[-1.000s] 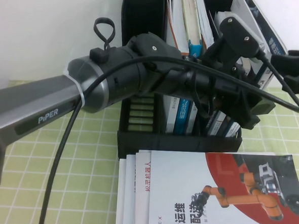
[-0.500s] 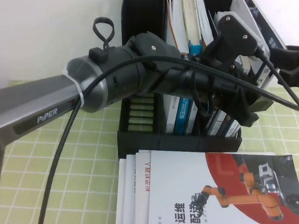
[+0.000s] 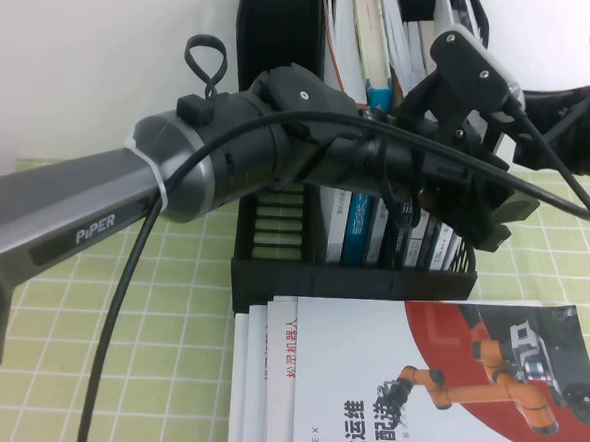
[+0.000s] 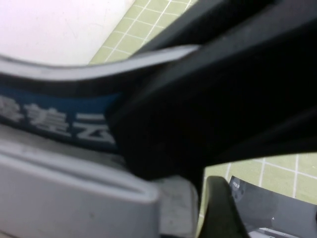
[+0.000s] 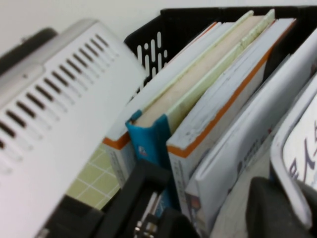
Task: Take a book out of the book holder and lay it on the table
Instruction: Pick up the right side book from the book shelf, then place the picked book on the book
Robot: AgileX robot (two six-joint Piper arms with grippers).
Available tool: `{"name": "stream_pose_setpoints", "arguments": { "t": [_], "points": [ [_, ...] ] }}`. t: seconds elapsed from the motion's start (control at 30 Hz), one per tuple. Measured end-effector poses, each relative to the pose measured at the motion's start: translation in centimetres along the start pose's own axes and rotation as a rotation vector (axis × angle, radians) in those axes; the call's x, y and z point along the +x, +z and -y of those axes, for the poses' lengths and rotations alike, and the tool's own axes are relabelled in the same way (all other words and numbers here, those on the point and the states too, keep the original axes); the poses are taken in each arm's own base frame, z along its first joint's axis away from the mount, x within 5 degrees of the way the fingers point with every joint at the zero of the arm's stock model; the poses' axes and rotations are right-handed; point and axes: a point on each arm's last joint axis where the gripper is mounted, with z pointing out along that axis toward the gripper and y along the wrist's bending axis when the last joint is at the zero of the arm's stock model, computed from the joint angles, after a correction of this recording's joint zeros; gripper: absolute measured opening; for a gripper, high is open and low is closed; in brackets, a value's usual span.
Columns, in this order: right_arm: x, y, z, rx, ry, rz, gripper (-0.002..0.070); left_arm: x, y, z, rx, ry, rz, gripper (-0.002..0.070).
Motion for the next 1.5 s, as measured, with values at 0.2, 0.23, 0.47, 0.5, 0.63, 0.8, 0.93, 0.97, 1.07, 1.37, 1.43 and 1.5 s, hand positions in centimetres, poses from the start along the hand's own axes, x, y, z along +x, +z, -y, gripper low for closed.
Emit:
{"name": "stream_pose_setpoints", "arguments": {
  "t": [0.2, 0.23, 0.47, 0.5, 0.63, 0.8, 0.93, 0.97, 1.07, 1.37, 1.43, 1.5],
  "points": [
    [-1.4, 0.0, -0.1, -0.006, -0.035, 0.034, 0.0032, 0.1, -0.1, -0.3, -0.009, 0.004, -0.006, 0.0378],
    [-1.6, 0.0, -0.1, -0.003, -0.049, 0.034, 0.0030, 0.1, -0.1, -0.3, -0.008, -0.002, -0.010, 0.0378],
    [-4.3, -0.7, -0.1, 0.050, -0.049, 0.084, 0.0028, -0.7, -2.5, -1.5, -0.029, -0.040, 0.005, 0.0376],
    [-4.8, -0.9, -0.3, 0.049, -0.050, 0.099, 0.0028, -1.0, -3.1, -1.6, -0.035, -0.040, 0.014, 0.0376],
    [-6.0, -1.3, -0.7, 0.028, -0.060, 0.133, 0.0027, -2.2, -5.2, -2.1, -0.059, -0.042, 0.046, 0.0375],
    [-5.9, -1.1, -0.7, 0.016, -0.081, 0.128, 0.0027, -2.5, -6.1, -2.4, -0.076, -0.054, 0.056, 0.0375],
    [-6.3, -1.3, -1.3, -0.030, -0.097, 0.144, 0.0027, -2.4, -6.1, -2.5, -0.073, -0.071, 0.045, 0.0375],
    [-6.7, -1.6, -1.6, -0.044, -0.101, 0.154, 0.0027, -2.5, -6.3, -2.3, -0.072, -0.068, 0.040, 0.0375],
    [-8.0, -2.9, -2.6, -0.071, -0.079, 0.193, 0.0027, -2.8, -7.4, -2.1, -0.090, -0.035, 0.012, 0.0375],
    [-13.2, -9.4, -8.1, -0.266, -0.101, 0.279, 0.0027, -5.3, -15.1, -2.5, -0.202, -0.081, 0.058, 0.0375],
    [-13.9, -10.6, -9.2, -0.318, -0.121, 0.255, 0.0027, -5.7, -17.0, -2.6, -0.228, -0.104, 0.076, 0.0375],
    [-14.5, -11.7, -10.4, -0.375, -0.133, 0.217, 0.0027, -6.1, -19.1, -2.7, -0.258, -0.127, 0.096, 0.0375]
  ]
}}
